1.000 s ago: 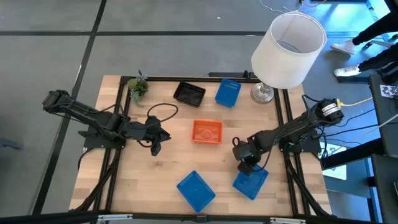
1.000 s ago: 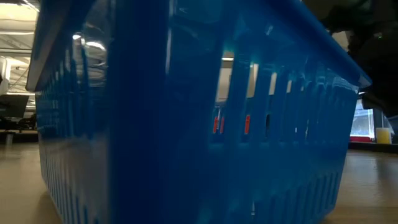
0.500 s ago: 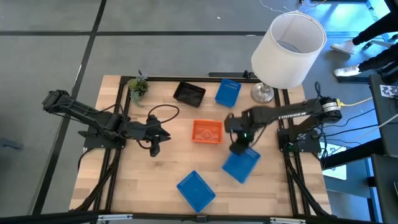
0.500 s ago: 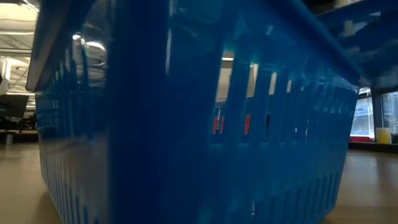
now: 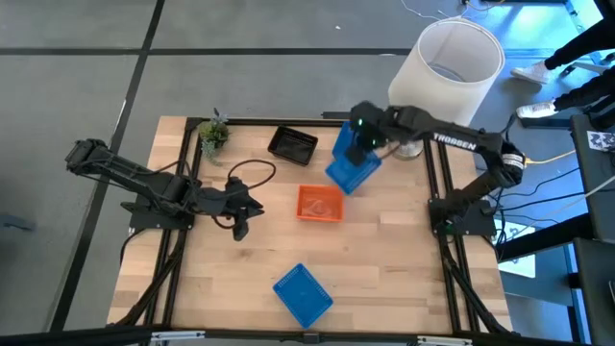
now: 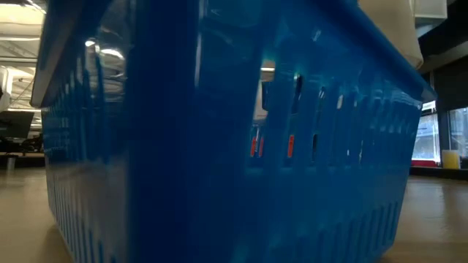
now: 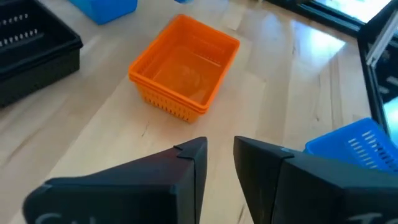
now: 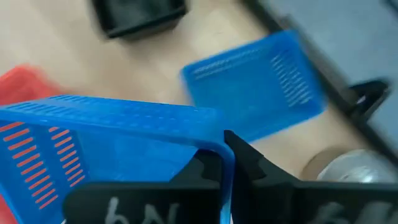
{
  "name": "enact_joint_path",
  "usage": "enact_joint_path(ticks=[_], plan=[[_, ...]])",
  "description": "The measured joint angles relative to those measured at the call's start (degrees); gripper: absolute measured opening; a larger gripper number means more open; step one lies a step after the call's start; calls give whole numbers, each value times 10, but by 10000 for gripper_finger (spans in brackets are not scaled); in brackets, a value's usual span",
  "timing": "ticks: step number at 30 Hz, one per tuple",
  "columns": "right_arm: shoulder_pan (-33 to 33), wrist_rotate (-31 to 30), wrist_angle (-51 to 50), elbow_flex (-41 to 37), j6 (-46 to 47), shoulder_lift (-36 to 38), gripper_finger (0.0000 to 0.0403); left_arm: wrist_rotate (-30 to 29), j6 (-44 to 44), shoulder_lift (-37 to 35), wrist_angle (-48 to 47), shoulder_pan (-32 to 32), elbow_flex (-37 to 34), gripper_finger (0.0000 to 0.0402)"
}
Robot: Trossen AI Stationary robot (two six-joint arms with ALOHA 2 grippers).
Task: Stack baskets by color
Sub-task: Stack the bottom right blue bin on the top blue bin
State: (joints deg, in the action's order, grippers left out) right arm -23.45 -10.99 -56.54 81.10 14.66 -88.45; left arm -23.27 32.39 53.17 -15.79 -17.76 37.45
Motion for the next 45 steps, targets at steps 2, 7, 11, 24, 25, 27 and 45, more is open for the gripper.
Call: enact_joint_path(ticks=[2, 7, 11, 24, 25, 27, 45], plan=[[-35, -3, 19, 0, -44, -9, 1, 0, 19, 0, 0, 2, 0, 71], [-95, -51, 89, 0, -161, -49, 0, -2, 46, 0, 2, 14, 0, 71], [-119, -53, 127, 0, -210, -78, 0, -11, 54, 0, 7, 29, 0, 71], [-126, -26, 104, 0, -242, -99, 0, -13, 61, 0, 23, 49, 0, 71], [-126, -23, 104, 0, -242, -99, 0, -13, 61, 0, 23, 49, 0, 71], [-127, -12, 101, 0, -242, -98, 0, -13, 61, 0, 23, 49, 0, 71], [-99, -91, 186, 95, -210, -104, 0, -13, 60, 0, 24, 49, 0, 71]])
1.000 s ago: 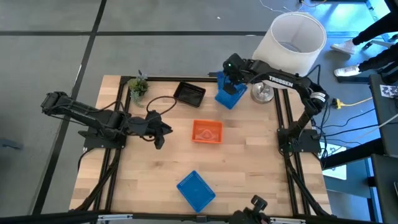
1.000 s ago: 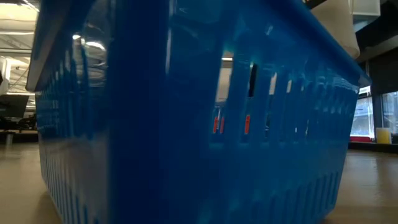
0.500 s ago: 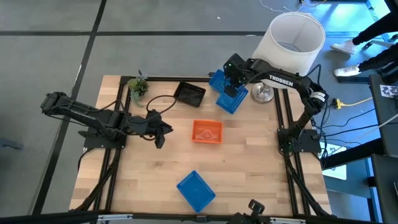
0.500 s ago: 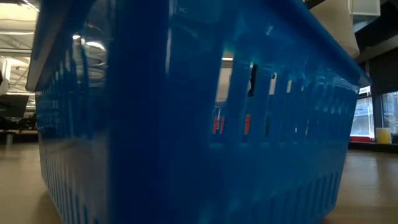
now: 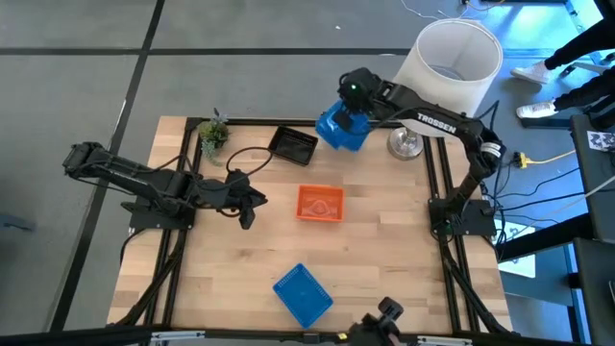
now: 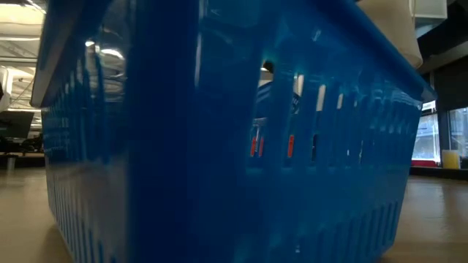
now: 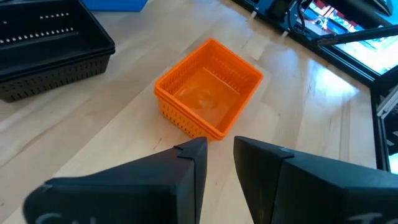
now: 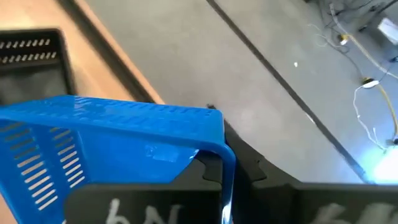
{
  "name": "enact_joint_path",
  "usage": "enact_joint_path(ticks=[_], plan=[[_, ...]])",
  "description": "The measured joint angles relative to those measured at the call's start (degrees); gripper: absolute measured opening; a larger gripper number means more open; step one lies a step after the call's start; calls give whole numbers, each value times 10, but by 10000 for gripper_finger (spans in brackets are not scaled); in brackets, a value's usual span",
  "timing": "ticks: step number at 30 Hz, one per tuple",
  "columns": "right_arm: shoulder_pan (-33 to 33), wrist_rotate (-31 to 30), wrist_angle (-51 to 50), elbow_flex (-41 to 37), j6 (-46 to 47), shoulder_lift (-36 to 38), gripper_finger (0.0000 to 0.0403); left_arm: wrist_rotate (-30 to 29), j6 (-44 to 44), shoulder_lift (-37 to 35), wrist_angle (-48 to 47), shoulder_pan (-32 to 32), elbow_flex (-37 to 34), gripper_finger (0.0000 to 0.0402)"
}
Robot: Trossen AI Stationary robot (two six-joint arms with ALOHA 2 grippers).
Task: Stack baskets by color
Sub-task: Stack the bottom right blue bin on the top blue bin
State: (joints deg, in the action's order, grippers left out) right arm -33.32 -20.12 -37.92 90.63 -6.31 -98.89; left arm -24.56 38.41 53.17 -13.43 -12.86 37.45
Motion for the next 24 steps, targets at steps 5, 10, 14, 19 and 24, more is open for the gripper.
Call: enact_joint_path(ticks=[5, 10, 14, 19, 24], plan=[[1, -46, 19, 0, -23, -39, 0, 0, 0, 0, 2, 0, 0, 71], [0, -62, 23, 0, -34, -68, 0, 0, 0, 0, 3, 0, 0, 71], [0, -51, 22, 0, -40, -72, 0, 0, 0, 0, 3, 0, 0, 71], [0, -3, -5, 0, -47, -72, 0, 0, 1, 0, 3, 0, 0, 71], [4, 39, -86, 0, -24, -73, 0, 0, 2, 0, 4, 0, 0, 71]])
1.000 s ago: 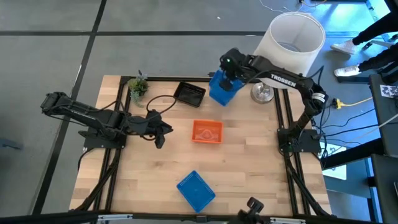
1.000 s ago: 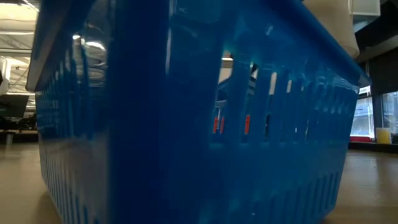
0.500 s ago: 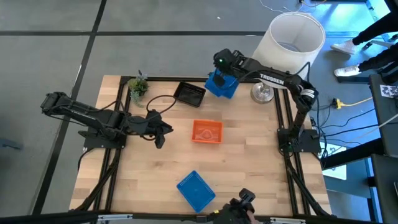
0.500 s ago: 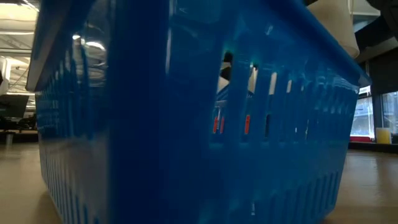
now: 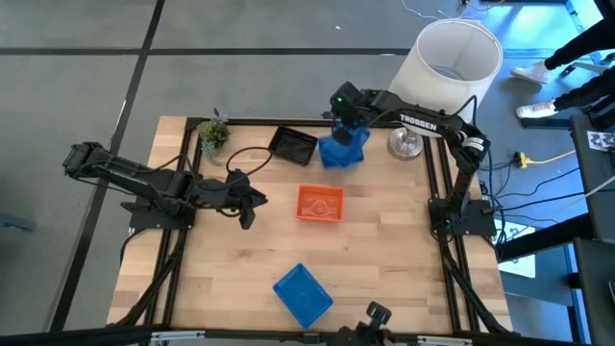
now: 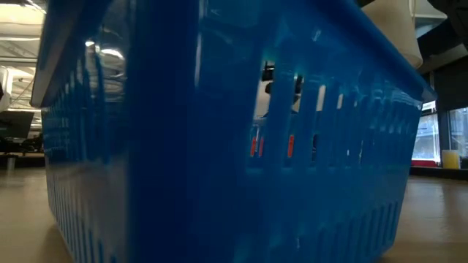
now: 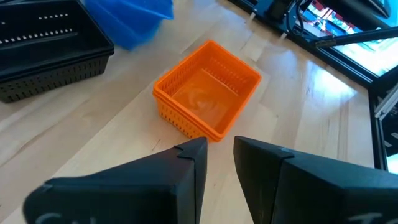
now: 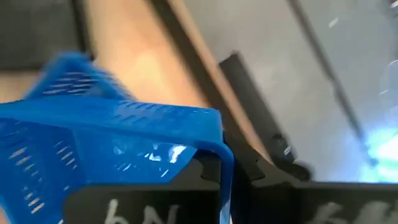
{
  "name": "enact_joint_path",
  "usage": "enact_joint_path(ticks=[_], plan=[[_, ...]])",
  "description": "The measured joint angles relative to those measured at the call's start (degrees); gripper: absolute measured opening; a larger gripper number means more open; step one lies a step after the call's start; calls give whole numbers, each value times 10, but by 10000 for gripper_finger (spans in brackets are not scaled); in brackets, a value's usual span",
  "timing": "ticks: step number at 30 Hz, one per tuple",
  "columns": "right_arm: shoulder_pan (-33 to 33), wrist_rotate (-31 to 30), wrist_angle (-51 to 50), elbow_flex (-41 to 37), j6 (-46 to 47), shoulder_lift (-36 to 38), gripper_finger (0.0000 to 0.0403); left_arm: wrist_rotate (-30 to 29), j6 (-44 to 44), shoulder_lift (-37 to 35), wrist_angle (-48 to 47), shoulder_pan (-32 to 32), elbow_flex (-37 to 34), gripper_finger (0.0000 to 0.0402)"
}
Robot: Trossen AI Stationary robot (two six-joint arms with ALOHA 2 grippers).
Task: Stack baskets by color
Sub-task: Stack the bottom right blue bin on the top blue bin
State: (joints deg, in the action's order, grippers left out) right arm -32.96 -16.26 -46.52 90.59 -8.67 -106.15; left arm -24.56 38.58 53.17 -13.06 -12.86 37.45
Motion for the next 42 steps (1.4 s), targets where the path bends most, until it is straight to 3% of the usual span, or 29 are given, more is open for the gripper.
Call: enact_joint_path(ticks=[4, 8, 12, 17, 21, 29, 36, 42], plan=[[8, 46, -74, 0, 31, 0, 0, 0, 0, 0, 2, 0, 0, 71], [18, 51, -121, 7, 64, 3, 0, 0, -1, 0, 2, 0, 0, 71], [22, 67, -179, 71, 144, 4, 0, 2, -7, 0, 3, 0, 0, 71], [22, 101, -288, 166, 317, 5, 0, 11, -30, 0, 3, 0, 0, 71], [22, 127, -329, 205, 360, 5, 0, 4, -75, 0, 2, 0, 0, 71], [22, 150, -336, 198, 460, 5, 0, -57, -181, 0, 2, 0, 0, 71], [22, 155, -338, 173, 570, 5, 0, -64, -337, 0, -2, 0, 0, 71], [16, 190, -336, 134, 593, 5, 0, -59, -355, 0, -2, 0, 0, 71]])
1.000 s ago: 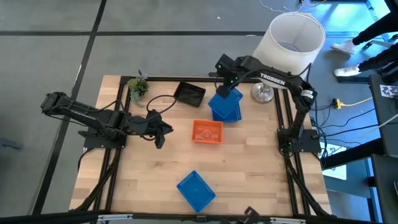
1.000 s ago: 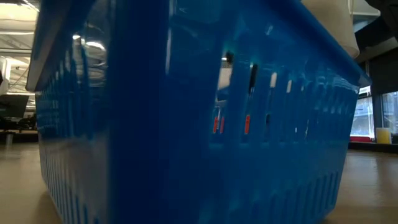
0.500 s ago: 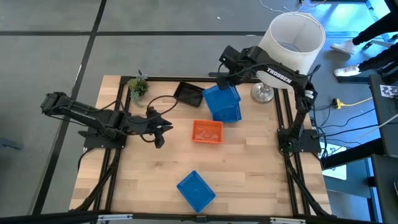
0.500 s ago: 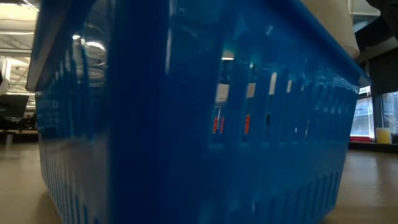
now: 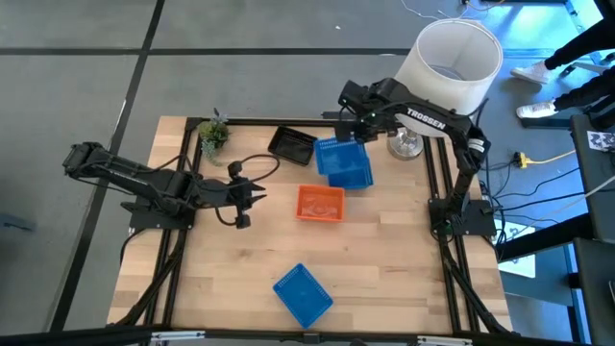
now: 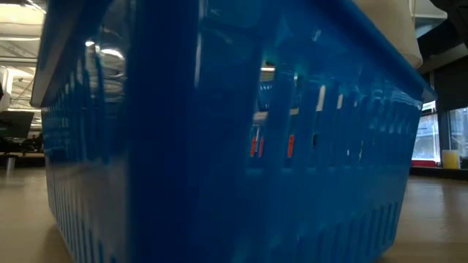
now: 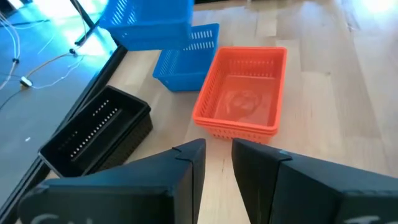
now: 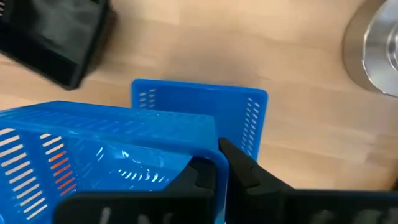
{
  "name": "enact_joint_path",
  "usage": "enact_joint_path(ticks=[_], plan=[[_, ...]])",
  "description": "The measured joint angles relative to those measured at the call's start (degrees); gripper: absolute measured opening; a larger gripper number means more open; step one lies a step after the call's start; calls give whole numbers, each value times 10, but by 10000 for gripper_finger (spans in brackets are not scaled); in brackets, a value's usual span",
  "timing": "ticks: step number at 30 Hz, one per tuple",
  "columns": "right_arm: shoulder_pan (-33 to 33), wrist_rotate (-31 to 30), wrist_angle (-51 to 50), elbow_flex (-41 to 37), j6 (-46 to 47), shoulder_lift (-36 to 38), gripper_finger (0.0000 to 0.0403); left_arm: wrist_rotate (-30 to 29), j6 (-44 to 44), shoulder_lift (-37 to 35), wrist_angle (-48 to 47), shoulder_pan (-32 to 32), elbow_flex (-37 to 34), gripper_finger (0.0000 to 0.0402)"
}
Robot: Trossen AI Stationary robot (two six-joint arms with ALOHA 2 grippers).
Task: Stack baskets by color
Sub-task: Stack the bottom right blue bin on the top blue bin
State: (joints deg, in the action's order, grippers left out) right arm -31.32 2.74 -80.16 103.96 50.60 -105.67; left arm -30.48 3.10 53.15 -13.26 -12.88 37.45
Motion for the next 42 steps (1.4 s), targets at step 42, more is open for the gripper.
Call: enact_joint_path(ticks=[42], plan=[[-54, 68, 117, -163, -45, 17, 0, -2, -18, 0, 0, 0, 0, 71]])
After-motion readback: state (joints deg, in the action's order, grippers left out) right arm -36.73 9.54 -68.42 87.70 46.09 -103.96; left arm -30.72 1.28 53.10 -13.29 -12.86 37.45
